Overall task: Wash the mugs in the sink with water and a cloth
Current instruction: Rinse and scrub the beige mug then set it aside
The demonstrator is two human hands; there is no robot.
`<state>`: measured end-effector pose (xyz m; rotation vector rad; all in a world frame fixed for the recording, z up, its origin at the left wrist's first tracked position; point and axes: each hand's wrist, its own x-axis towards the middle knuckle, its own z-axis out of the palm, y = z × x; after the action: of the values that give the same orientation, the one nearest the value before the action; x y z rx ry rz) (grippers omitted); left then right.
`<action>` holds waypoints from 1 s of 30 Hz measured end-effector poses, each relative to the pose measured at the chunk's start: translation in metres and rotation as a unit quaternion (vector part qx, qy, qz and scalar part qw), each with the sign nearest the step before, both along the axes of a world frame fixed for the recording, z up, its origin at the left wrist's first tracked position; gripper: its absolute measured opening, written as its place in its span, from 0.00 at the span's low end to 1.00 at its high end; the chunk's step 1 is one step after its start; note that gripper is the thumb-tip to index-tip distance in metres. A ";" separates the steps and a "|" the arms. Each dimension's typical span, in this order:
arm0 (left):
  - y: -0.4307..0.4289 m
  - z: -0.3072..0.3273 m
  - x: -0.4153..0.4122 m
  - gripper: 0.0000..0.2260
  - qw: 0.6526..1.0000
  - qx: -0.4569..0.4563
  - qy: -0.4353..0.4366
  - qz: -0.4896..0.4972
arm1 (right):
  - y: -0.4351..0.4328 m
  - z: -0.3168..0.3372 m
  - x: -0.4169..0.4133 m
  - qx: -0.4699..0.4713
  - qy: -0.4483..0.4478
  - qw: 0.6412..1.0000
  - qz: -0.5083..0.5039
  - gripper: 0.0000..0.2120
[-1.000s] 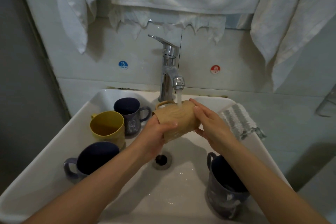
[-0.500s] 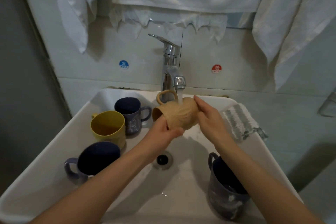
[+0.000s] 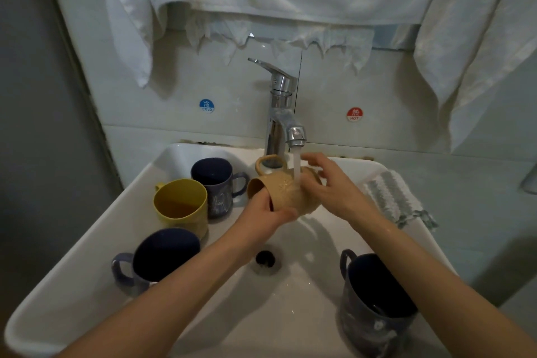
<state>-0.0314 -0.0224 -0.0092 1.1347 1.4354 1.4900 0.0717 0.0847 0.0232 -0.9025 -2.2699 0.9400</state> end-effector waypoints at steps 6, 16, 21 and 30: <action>-0.001 0.003 0.004 0.21 0.998 0.003 0.031 -0.046 | -0.004 -0.009 -0.010 -0.036 -0.047 0.998 0.025 0.28; -0.002 0.012 -0.009 0.22 0.989 0.019 -0.130 -0.068 | 0.011 -0.003 0.026 -0.353 0.070 0.932 0.043 0.24; -0.004 0.015 -0.005 0.27 0.987 0.010 -0.132 -0.090 | 0.009 -0.008 0.029 -0.431 0.093 0.895 0.064 0.18; -0.003 0.003 0.004 0.28 0.985 -0.018 0.163 -0.045 | 0.001 -0.019 0.026 -0.265 0.043 0.963 -0.017 0.20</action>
<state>-0.0275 -0.0254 -0.0062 1.4520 1.5963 1.2519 0.0979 0.0854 0.0046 -1.0838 -1.9481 1.5791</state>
